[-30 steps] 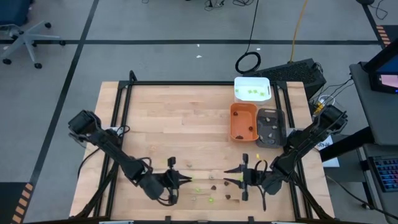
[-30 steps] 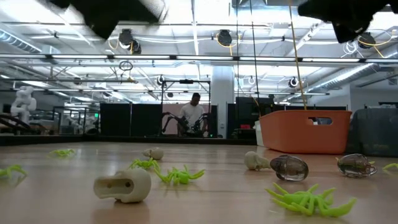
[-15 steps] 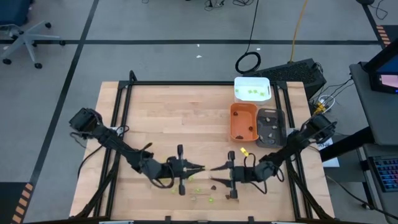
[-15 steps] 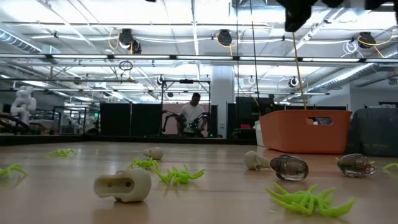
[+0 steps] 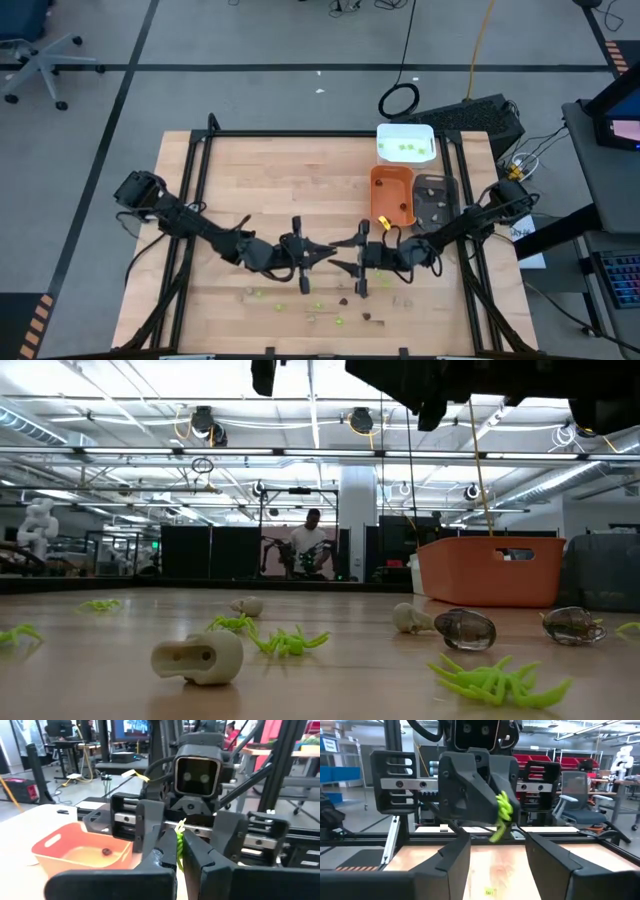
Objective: Sort Halloween decoration
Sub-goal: Put the green spider toy into the white bin
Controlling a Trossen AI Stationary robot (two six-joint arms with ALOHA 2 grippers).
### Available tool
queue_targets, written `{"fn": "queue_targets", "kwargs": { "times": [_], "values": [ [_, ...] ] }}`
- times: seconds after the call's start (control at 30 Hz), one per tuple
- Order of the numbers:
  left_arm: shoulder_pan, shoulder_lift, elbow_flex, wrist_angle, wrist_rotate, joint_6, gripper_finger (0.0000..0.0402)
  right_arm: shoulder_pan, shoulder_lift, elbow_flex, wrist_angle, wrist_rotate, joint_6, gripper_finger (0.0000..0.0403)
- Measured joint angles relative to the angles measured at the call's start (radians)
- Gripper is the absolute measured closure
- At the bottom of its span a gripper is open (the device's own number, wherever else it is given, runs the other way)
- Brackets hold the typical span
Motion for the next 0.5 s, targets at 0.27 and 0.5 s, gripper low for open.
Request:
{"fn": "queue_targets", "kwargs": {
  "times": [0.27, 0.5],
  "values": [
    [0.011, 0.0, 0.0, -0.019, 0.0, 0.007, 0.0397, -0.016, 0.0, 0.0, 0.001, -0.023, -0.01, 0.0288],
    [0.011, 0.0, 0.0, -0.02, 0.0, 0.005, 0.0397, -0.016, 0.0, 0.0, 0.003, -0.026, -0.023, 0.0371]
  ]
}}
